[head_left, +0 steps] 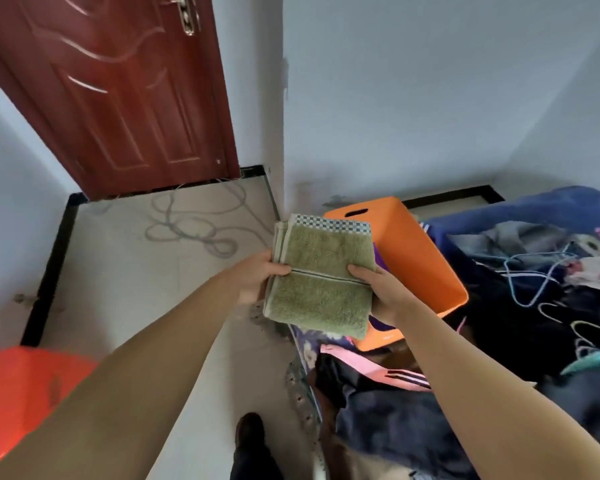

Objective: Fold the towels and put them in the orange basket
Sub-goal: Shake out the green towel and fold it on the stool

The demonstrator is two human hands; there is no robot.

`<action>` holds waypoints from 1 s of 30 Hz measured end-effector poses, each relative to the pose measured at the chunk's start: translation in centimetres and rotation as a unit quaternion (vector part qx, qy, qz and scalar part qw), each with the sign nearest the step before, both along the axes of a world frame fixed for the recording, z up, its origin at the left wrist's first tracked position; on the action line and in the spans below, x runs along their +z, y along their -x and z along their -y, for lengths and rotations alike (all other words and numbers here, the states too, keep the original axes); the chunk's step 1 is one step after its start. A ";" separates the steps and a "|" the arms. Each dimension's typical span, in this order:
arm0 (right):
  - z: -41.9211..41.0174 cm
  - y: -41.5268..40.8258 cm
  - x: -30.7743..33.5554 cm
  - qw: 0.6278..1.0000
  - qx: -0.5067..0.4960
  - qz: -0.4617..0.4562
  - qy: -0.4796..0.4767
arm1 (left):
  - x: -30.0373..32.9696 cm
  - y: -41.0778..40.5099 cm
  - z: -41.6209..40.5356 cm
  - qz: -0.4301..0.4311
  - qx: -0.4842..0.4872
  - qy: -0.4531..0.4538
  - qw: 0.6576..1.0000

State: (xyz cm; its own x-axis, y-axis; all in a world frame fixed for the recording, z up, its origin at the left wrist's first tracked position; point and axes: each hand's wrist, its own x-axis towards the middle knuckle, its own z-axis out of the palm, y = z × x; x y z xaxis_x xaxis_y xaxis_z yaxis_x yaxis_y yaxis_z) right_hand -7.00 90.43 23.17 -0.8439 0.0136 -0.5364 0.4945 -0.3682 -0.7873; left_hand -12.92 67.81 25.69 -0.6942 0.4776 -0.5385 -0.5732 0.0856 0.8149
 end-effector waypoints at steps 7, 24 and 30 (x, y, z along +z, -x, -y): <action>-7.9 3.8 -1.2 0.991 -0.131 0.011 -0.008 | -1.4 9.7 -10.7 -0.038 -0.126 0.025 0.991; -12.7 6.4 -19.7 0.836 -0.425 0.342 -0.060 | -21.0 18.1 -29.9 -0.031 -0.426 0.297 0.854; -13.2 6.1 -28.4 0.803 -0.368 0.443 -0.154 | -28.9 16.0 -31.0 -0.019 -0.412 0.325 0.851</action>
